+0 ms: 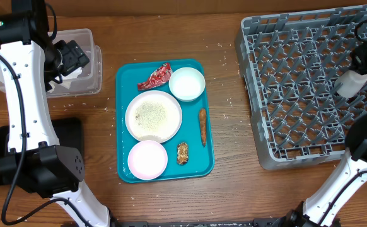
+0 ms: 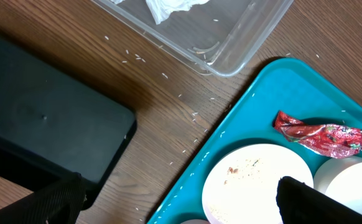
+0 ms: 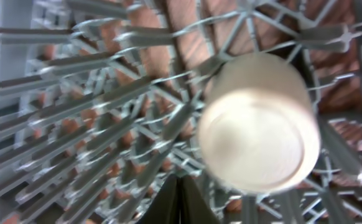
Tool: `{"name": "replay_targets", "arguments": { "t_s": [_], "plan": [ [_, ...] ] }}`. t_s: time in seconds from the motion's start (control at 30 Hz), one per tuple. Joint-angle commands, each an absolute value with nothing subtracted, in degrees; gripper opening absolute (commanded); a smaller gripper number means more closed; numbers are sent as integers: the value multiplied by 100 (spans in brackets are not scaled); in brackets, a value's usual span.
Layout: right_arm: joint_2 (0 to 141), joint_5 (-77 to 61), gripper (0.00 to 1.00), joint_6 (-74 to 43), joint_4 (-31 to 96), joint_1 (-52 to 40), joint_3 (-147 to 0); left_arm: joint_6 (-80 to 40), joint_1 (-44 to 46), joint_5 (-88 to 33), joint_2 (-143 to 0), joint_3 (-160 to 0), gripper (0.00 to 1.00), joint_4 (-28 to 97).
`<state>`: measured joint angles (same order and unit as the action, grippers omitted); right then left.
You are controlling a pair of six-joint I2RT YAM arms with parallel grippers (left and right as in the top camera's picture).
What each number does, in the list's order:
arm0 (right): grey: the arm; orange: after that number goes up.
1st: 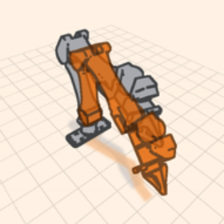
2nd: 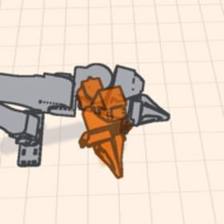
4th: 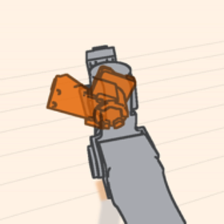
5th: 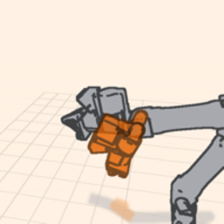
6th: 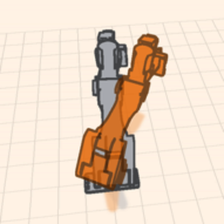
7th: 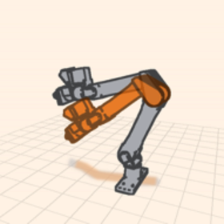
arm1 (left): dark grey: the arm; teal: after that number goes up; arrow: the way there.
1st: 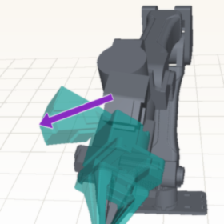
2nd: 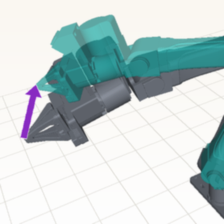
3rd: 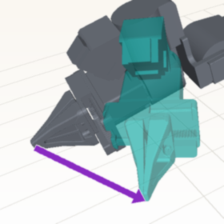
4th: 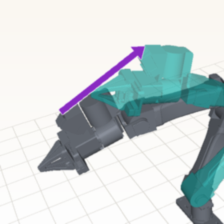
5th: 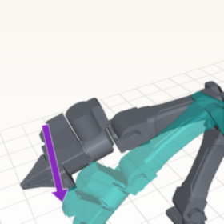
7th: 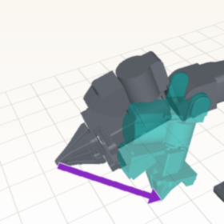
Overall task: Sort waste into correct bins and load items into the dishwasher
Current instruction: 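Open the right gripper and lift away from the cup, then move the right gripper over the small white bowl at the tray's top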
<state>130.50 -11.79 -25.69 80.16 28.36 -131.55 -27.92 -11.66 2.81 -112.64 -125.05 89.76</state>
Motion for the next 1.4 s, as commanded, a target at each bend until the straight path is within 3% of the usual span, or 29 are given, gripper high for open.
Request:
{"name": "replay_targets", "arguments": {
  "t_s": [0.0, 0.1, 0.13, 0.17, 0.2, 0.33, 0.43, 0.7, 0.9, 1.37],
  "plan": [
    [12162, -2421, 8, -2268, 7933, 2768, -13485, -2681, -1162, 353, -11240, -12529, 100, 8969],
    [11893, -4364, 20, -1616, 7835, 2611, -13485, -2683, -1162, 353, -11240, -12529, 100, 8967],
    [11843, -4991, 35, -1404, 7822, 2495, -13485, -2681, -1162, 353, -11240, -12529, 100, 8969],
    [11815, -5365, 60, -1284, 7835, 2375, -13485, -2681, -1162, 353, -11240, -12529, 100, 8967],
    [11804, -5621, 70, -1201, 7891, 2202, -13485, -2683, -1162, 353, -11240, -12529, 100, 8967],
    [11808, -5299, 78, -1166, 8071, 1267, -13417, -2683, -1162, 336, -11240, -12529, 100, 8967],
    [11837, -4112, 84, -1144, 8044, 134, -13340, -2683, -1162, 338, -11240, -12529, 100, 8967],
    [12213, -622, 88, -1203, 7666, -2412, -13334, -2681, -1162, 340, -11240, -12529, 100, 8969],
    [12835, 858, 86, -1774, 7328, -3474, -13334, -2681, -1162, 340, -11240, -12529, 100, 8969],
    [13758, 414, 58, -2335, 6613, -3645, -13273, -2681, -1162, 338, -11240, -12529, 100, 8969]
  ]
}}
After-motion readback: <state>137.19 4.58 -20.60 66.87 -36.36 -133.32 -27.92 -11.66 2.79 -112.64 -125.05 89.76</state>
